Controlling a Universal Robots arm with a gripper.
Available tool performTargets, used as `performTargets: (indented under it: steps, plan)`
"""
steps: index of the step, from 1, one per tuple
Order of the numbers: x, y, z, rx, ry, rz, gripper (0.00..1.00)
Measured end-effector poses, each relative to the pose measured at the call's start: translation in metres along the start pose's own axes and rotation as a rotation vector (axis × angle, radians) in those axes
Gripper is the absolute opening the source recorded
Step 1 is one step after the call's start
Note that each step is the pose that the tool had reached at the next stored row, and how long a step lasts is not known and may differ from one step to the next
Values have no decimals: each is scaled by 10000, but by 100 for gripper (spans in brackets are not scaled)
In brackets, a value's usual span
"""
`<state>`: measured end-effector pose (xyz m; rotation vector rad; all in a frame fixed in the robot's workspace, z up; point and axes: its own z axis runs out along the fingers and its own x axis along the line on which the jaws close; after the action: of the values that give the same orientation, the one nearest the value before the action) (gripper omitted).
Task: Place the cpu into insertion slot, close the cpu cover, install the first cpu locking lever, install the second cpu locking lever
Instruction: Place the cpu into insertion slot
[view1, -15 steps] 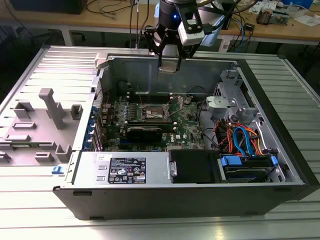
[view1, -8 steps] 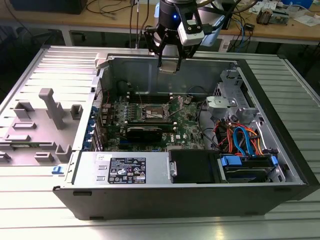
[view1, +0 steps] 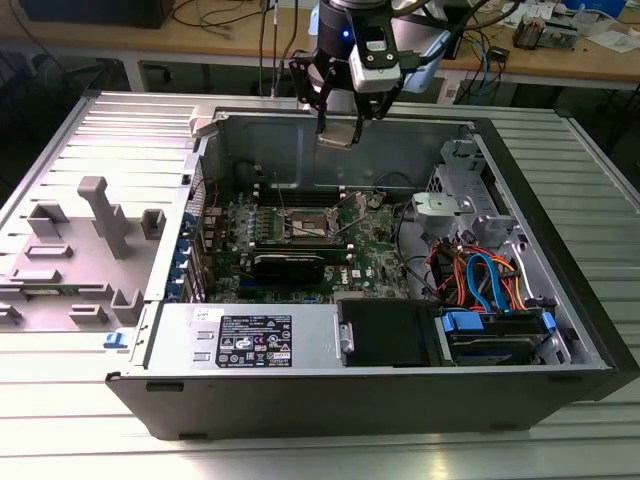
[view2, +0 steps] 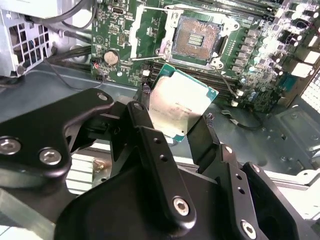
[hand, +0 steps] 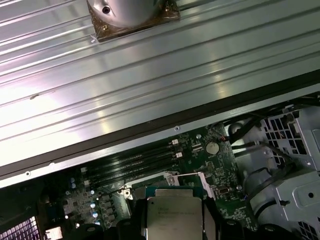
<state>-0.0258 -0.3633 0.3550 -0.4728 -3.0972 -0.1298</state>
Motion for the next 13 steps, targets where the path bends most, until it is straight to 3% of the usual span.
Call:
performTargets:
  steps: [2,7,13]
  plan:
    - [-1,-5,3,2,-7,109,54]
    - [-2,-7,16,-10,-74,976,54]
    - [1,-7,18,-14,-80,1057,54]
